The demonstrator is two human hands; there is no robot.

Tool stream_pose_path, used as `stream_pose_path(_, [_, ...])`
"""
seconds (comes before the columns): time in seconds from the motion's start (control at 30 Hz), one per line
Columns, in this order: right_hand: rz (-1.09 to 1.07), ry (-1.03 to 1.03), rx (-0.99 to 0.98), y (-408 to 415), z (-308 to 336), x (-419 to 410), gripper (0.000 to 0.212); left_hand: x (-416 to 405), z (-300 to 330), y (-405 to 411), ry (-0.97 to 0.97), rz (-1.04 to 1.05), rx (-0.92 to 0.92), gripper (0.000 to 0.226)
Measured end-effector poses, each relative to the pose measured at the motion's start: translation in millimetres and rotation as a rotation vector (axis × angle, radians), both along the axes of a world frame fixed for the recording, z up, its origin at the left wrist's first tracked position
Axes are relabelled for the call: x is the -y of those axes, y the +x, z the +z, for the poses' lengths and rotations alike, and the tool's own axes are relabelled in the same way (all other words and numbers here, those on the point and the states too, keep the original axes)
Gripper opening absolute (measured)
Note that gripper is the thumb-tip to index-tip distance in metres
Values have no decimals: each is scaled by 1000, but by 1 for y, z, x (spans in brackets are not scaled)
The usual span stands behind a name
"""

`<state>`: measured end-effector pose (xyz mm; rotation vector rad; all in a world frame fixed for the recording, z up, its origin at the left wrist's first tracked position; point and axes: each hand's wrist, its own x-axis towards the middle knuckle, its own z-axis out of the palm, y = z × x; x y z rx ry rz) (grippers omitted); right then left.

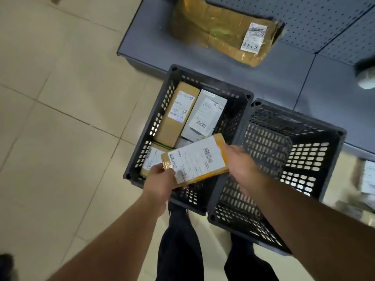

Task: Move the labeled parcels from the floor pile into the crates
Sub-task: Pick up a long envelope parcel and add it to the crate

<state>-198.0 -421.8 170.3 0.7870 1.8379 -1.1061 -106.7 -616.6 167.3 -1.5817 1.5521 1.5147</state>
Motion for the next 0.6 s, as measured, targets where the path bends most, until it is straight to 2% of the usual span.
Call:
stream_pose_path(0.1, [37, 52, -13, -31, -15, 28, 54, 19, -18, -26, 67, 25, 5, 37])
stream_pose_path(0.23, [152, 126, -125, -76, -38, 67, 47, 45, -45, -58, 147, 45, 42, 53])
stream_pose_path(0.3, [240, 182, -160, -96, -51, 82, 47, 52, -60, -72, 166, 71, 33, 51])
stream_pose_path(0.47, [252, 228, -100, -133, -74, 112, 40, 62, -85, -99, 202, 145, 45, 32])
stream_pose_path(0.53, [288, 271, -138, -147, -83, 121, 50, 63, -92, -108, 256, 174, 24, 27])
stream_pose_path(0.6, [185, 209, -150, -160, -92, 127, 51, 65, -97, -115, 293, 199, 1, 27])
